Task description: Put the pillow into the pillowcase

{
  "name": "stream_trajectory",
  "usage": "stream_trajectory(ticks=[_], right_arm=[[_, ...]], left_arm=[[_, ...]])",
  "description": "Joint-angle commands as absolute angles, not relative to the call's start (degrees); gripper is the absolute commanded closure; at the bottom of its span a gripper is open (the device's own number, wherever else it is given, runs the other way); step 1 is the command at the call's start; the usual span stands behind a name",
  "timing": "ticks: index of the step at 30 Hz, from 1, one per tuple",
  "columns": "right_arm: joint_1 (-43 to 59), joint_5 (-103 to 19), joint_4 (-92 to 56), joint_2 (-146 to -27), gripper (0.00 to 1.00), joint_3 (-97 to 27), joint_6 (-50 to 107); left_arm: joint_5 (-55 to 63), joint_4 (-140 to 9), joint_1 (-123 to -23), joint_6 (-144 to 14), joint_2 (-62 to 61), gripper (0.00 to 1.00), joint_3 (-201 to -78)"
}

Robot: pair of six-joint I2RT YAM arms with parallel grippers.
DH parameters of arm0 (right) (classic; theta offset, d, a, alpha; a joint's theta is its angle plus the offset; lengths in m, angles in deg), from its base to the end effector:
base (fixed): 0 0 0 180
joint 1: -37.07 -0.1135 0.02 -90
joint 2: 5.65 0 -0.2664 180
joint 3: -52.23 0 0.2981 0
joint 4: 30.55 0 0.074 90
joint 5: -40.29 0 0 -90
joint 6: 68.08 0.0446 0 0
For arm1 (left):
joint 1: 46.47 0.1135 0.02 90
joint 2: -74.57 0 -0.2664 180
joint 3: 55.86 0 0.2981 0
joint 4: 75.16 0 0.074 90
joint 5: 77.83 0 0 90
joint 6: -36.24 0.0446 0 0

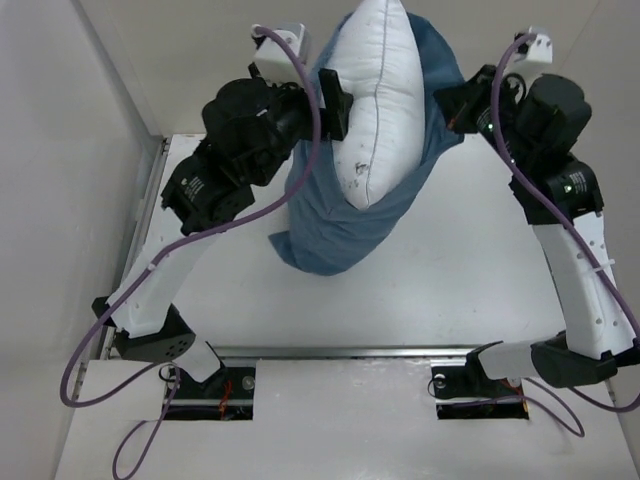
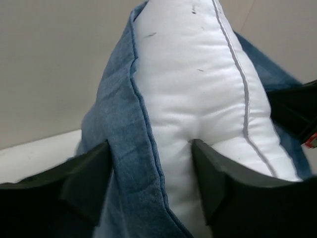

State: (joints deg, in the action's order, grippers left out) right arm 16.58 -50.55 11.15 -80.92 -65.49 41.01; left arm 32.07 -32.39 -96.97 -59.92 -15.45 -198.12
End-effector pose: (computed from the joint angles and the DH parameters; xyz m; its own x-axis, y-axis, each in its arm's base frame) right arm 0.2726 0.1012 0.5739 -0.0984 0.3123 -0.9449 -0.3218 0.8885 0.3272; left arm 0.2133 -0.2349 0.6346 0.0491 -0.2182 -0.9747 0.5203 0.8386 -0.1615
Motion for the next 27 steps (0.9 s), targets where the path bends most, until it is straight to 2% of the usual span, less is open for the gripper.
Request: stream_trajectory(ticks=[1,5,6,10,12,15,16,19,20,23,27], right_arm=[[16.8,-46.7,3.7,-82.5,1.00,-78.5,38.5],[16.2,-43.0,4.9,-84.4,1.00,-80.6,38.5],[16.2,-43.0,4.4,-84.4,1.00,-80.6,38.5],[16.2,-43.0,4.4,-84.9,1.00,-81.6,38.5],[16.2,-43.0,4.4,-85.5,1.00,-81.6,38.5],[16.2,-43.6,4.4,-85.5,1.00,-81.6,38.5],[15.6,-44.3,4.9,-85.5,1.00,-81.6,38.5],[15.6,-44.3,4.9,-86.1,1.00,-81.6,38.0],[15.6,-44.3,5.5,-86.1,1.00,-81.6,38.0],[15.6,-44.3,5.5,-86.6,1.00,-81.6,37.5],[13.2,-43.7,4.5,-87.2,1.00,-78.7,37.5]], left_arm=[[33.2,-35.6,-96.6,-57.7,-10.5,0.30,-200.8],[33.2,-36.4,-96.6,-56.6,-9.7,0.11,-198.8],[34.7,-36.4,-96.6,-56.6,-9.7,0.00,-198.8],[33.5,-36.5,-94.7,-58.0,-8.0,0.00,-194.0],[33.5,-36.5,-93.6,-60.9,-5.6,0.04,-191.3],[38.3,-36.5,-92.8,-66.5,1.2,0.00,-179.3],[40.4,-38.3,-92.8,-68.6,3.8,0.00,-170.5],[39.9,-42.1,-91.1,-76.5,14.9,0.00,-157.0],[39.2,-42.6,-90.3,-78.9,17.7,0.02,-149.5],[35.7,-46.6,-89.8,-84.9,26.6,0.08,-137.2],[30.4,-45.5,-89.8,-89.7,29.2,0.10,-131.2]])
